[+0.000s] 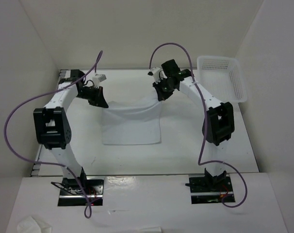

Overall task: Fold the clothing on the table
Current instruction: Flatten the skirt out

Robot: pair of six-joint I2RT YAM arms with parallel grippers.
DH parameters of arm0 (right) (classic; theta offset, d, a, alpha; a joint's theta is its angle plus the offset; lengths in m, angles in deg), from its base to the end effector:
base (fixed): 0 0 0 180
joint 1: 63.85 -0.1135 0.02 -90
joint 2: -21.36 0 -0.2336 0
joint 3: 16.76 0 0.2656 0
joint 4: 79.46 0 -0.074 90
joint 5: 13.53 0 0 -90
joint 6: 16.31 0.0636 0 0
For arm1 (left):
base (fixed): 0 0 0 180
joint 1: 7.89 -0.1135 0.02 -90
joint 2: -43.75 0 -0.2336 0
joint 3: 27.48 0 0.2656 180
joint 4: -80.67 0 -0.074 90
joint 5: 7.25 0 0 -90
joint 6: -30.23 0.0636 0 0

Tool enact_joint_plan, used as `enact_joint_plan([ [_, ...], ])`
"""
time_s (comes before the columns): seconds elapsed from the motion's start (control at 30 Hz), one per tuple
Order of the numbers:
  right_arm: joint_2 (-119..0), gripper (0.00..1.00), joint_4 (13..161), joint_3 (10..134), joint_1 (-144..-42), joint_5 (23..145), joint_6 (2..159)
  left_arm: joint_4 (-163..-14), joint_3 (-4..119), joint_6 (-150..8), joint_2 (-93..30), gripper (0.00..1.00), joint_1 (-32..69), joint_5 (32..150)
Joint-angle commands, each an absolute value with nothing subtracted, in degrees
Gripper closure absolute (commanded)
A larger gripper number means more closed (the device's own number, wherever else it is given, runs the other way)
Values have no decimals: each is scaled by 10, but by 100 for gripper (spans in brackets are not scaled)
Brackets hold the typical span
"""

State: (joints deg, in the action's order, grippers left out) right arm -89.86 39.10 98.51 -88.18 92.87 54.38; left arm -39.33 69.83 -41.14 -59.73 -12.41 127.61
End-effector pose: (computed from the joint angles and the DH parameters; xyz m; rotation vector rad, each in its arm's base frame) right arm 0.3956 0.1986 0.2363 -1.0509 2.3346 0.4010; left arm 0.3890 -0.0143 0.2032 0.5122 2.4028 -0.8861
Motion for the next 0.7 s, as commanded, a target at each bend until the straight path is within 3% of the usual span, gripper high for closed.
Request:
enact_joint_plan([
  [0.0,-944,100,468,1050,-878,879,553,-413,786,-419,-664,100,-118,1267],
  [0.07,-965,100,475,1077,-878,873,559,-425,816,-428,-680,100,-111,1251],
  [0.27,-1034,100,500,1153,-878,813,591,-491,878,-458,-700,47,-99,1210],
  [0.3,-1041,94,507,1161,-878,794,591,-507,878,-465,-707,41,-99,1204],
  [0.33,-1055,68,507,1178,-878,782,598,-515,878,-465,-707,31,-99,1189],
  [0.37,-1062,58,507,1187,-878,768,606,-533,878,-481,-707,27,-94,1180],
  [0.4,-1067,42,507,1201,-878,744,606,-541,878,-486,-707,24,-94,1172],
  [0.47,-1075,23,507,1207,-878,718,611,-554,878,-492,-707,15,-94,1158],
  [0.53,-1075,15,507,1217,-878,671,611,-554,878,-492,-707,14,-88,1151],
  [0.67,-1053,13,507,1208,-878,663,606,-554,859,-492,-707,9,-65,1132],
])
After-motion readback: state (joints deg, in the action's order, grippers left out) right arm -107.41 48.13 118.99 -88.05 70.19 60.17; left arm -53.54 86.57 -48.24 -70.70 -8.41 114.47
